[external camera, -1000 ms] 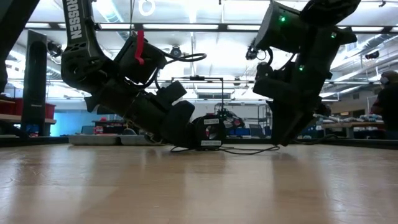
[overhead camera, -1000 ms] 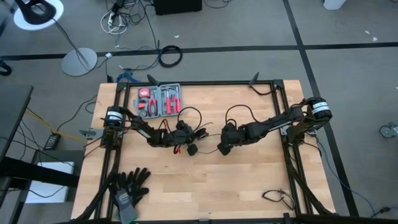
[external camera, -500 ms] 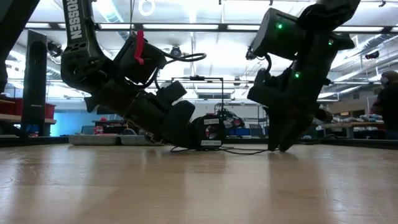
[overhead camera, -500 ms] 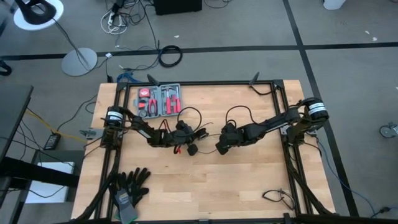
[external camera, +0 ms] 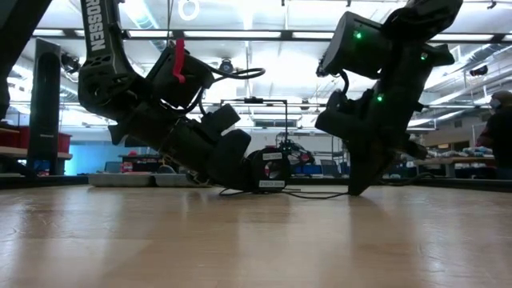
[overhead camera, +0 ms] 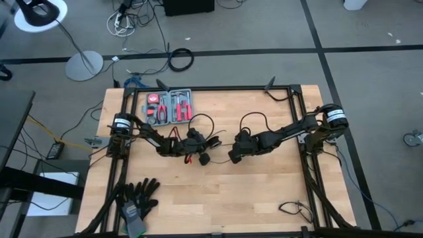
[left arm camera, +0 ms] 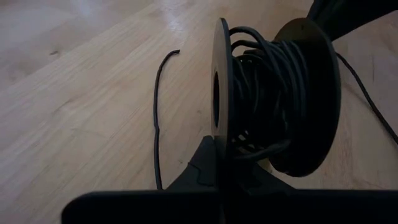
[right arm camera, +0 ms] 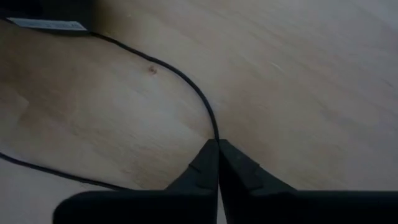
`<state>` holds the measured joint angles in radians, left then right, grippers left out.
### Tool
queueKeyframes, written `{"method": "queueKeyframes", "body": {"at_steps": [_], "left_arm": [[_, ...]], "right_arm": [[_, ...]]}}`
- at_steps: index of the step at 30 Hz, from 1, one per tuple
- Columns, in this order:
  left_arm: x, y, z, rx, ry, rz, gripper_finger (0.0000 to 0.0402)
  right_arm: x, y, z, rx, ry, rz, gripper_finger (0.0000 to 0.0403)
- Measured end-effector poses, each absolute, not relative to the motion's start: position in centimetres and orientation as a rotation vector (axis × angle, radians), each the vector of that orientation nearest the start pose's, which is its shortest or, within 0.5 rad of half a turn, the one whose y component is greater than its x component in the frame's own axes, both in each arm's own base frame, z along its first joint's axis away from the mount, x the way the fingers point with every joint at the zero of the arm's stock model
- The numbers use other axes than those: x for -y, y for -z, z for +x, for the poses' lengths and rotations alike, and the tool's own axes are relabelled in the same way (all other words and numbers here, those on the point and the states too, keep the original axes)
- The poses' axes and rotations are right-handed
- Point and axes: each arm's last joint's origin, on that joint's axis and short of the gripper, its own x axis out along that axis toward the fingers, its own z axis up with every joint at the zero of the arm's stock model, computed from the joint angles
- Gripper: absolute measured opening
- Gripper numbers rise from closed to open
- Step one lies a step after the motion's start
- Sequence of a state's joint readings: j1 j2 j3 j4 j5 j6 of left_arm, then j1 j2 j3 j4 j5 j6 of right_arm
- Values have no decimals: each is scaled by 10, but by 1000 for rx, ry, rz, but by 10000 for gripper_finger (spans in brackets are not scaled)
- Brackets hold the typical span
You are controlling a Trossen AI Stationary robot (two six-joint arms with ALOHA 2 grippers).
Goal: Coil cords
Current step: Coil the black wire onto the spool
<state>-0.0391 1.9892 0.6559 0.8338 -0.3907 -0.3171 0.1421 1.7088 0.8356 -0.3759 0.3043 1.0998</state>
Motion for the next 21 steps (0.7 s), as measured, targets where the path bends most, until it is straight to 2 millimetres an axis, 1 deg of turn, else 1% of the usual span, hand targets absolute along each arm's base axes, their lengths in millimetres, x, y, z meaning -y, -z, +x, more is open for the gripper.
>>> {"method": "queueKeyframes", "body": {"at_steps": [4, 7, 10, 12, 15, 18, 21], "left_arm": [[2, -76, 326, -429, -418, -200, 0], [2, -76, 326, -429, -417, -201, 0], [2, -76, 327, -424, -417, -202, 0], [2, -76, 327, -423, -416, -203, 0], [2, -76, 327, -422, -416, -203, 0], [2, -76, 327, -421, -416, -203, 0], [2, -77, 327, -419, -404, -208, 0]], "right_arm": [[-33, -133, 287, -961, 753, 658, 2], [-36, -146, 287, -922, 719, 630, 1], [-38, -164, 294, -844, 687, 575, 1], [-38, -170, 298, -812, 684, 527, 1], [-40, -181, 310, -693, 630, 473, 1], [-39, -186, 319, -618, 582, 446, 1], [-35, -188, 324, -581, 566, 436, 0]]}}
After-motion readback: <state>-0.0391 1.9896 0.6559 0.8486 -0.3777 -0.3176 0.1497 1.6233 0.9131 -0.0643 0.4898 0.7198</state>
